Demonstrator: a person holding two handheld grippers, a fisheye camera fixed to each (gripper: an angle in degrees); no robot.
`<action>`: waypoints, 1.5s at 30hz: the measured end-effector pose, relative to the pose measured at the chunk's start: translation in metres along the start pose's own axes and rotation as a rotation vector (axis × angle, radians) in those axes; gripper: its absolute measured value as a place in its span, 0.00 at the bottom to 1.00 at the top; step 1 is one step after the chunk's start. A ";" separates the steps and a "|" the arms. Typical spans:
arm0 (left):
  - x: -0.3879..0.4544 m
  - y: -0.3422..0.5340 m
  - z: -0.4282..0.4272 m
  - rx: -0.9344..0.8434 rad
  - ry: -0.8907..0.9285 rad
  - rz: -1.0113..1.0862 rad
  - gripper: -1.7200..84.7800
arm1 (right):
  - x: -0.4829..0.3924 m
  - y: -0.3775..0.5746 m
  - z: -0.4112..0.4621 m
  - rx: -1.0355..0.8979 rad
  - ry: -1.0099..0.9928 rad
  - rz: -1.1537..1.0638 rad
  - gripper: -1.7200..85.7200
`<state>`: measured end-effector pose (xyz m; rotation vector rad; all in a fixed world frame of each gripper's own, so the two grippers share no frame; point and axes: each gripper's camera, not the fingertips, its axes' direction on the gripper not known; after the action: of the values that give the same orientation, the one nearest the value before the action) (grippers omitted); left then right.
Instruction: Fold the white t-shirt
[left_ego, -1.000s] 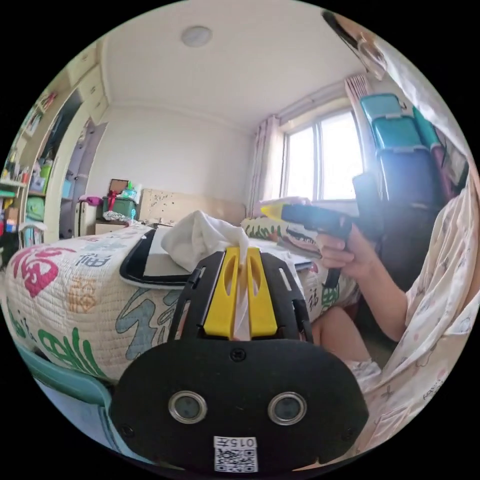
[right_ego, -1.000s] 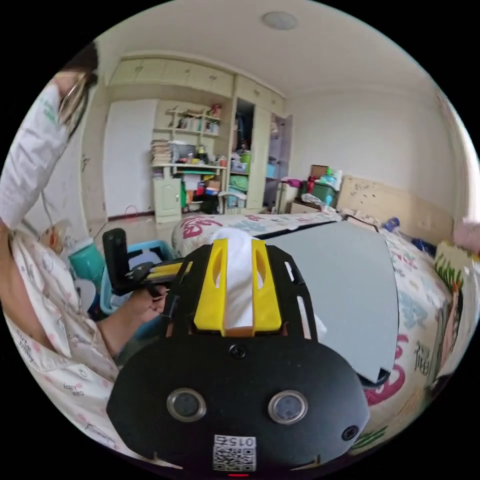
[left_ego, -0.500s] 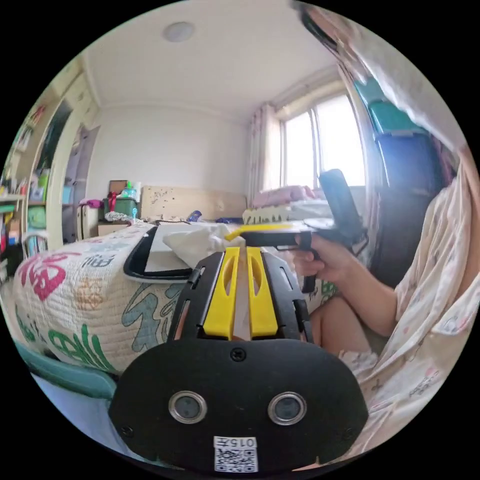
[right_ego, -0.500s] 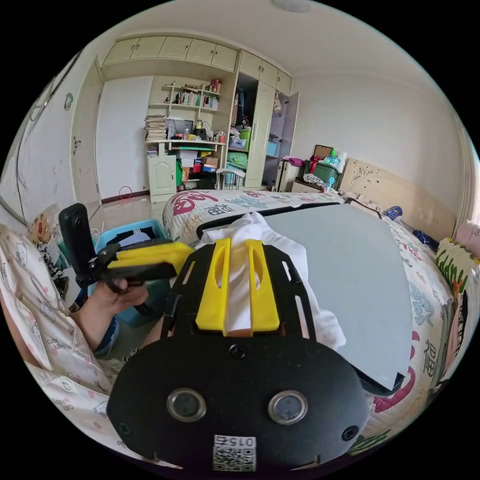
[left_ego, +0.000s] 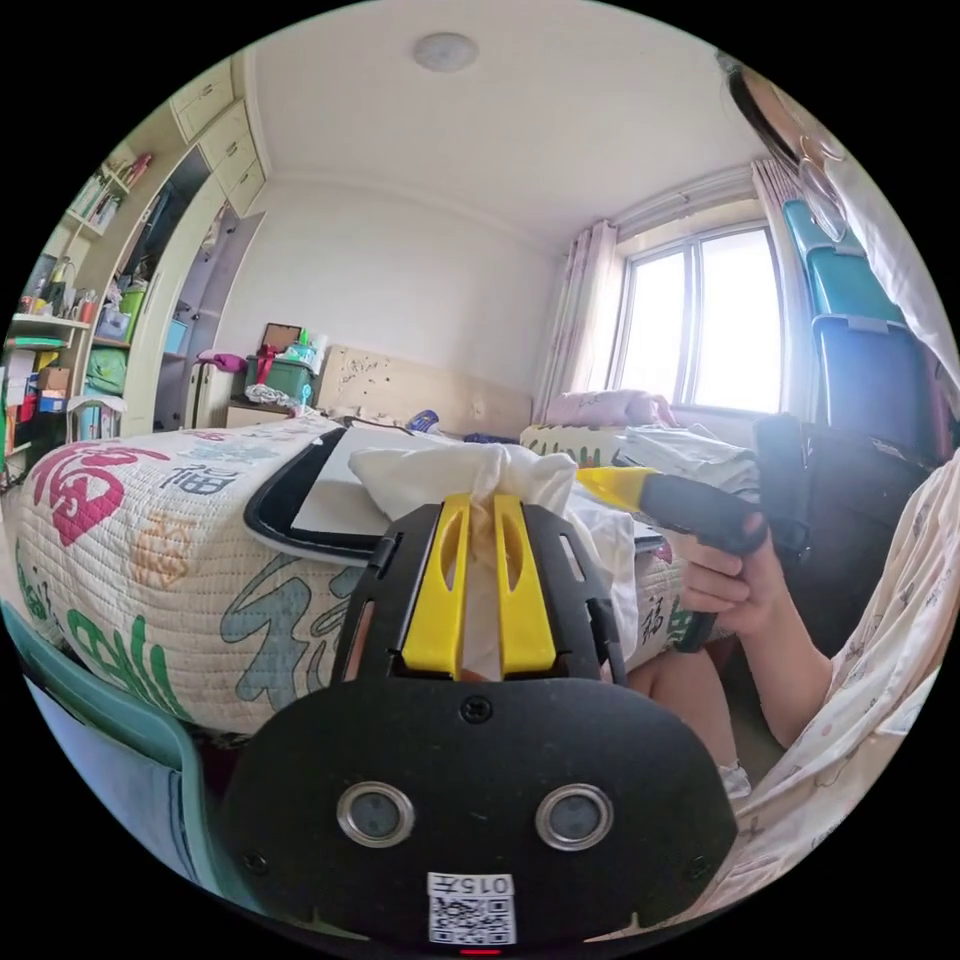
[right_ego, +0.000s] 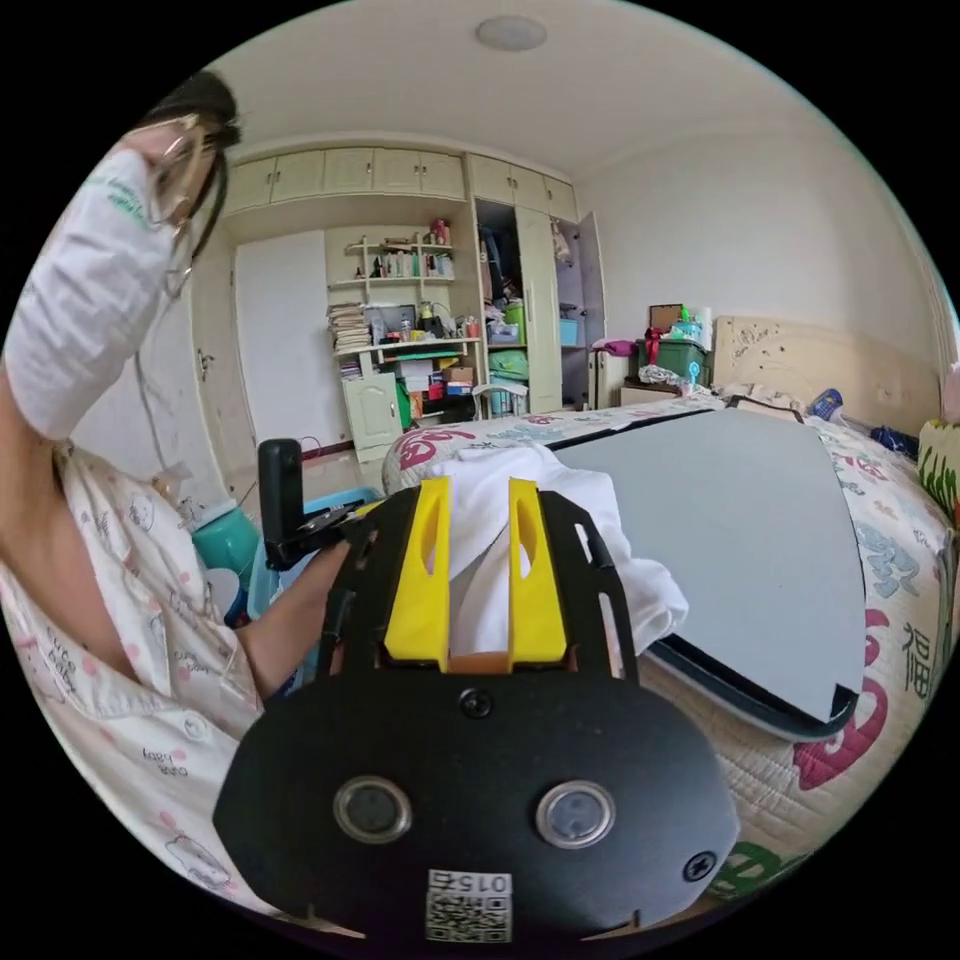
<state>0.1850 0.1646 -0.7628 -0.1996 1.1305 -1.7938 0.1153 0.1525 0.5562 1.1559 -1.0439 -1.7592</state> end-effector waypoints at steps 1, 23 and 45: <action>0.005 -0.002 0.000 -0.003 0.002 -0.002 0.06 | -0.013 -0.007 -0.001 0.005 0.000 -0.017 0.14; 0.035 -0.157 -0.142 0.219 0.060 0.013 0.01 | -0.078 -0.147 -0.152 0.343 0.353 0.239 0.02; 0.102 -0.446 -0.071 0.206 0.089 0.069 0.01 | -0.075 -0.394 -0.139 0.361 0.428 0.308 0.02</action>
<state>-0.1926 0.1705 -0.4955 0.0412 0.9935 -1.8580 0.2049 0.3349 0.1837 1.4242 -1.2203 -1.0489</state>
